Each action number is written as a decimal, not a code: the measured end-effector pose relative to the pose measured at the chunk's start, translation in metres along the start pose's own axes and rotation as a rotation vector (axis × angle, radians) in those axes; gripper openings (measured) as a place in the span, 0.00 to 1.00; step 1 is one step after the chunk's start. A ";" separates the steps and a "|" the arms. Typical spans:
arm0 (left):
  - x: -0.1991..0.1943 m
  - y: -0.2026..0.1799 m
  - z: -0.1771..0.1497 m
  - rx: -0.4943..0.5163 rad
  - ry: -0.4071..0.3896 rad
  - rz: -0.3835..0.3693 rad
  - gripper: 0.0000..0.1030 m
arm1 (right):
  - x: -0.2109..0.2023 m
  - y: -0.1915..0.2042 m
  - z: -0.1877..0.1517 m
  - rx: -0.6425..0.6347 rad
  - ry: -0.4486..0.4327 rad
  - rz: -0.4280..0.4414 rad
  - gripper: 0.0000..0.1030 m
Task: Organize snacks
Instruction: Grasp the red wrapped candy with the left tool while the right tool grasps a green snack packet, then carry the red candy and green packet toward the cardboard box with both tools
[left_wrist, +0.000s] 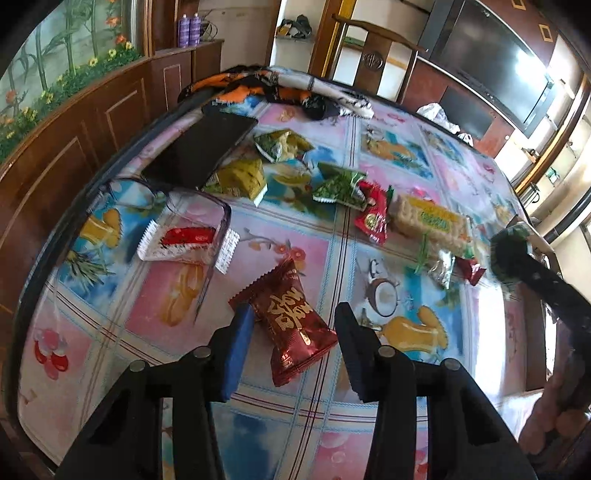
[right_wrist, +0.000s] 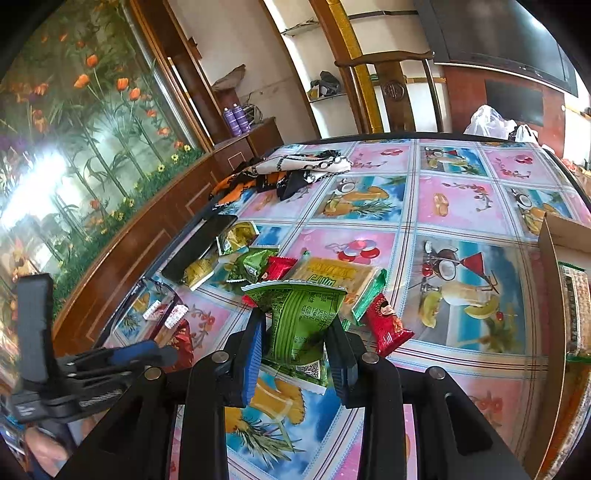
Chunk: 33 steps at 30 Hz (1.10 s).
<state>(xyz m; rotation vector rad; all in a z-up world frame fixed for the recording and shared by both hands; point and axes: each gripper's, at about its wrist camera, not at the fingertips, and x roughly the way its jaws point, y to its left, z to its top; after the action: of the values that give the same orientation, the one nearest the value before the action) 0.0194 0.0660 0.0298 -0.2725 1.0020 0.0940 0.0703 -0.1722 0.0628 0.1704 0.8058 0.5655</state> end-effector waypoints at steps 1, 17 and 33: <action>0.004 0.000 0.000 -0.001 0.008 0.006 0.43 | -0.001 0.000 0.000 -0.001 -0.002 0.000 0.34; 0.020 -0.032 0.005 0.081 -0.036 0.014 0.30 | -0.011 -0.010 0.002 0.017 -0.023 -0.008 0.34; 0.002 -0.160 0.016 0.226 -0.146 -0.178 0.30 | -0.058 -0.092 0.014 0.196 -0.117 -0.090 0.34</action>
<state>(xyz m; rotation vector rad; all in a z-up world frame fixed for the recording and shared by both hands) 0.0665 -0.0836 0.0654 -0.1446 0.8311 -0.1585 0.0867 -0.2799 0.0766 0.3428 0.7508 0.3874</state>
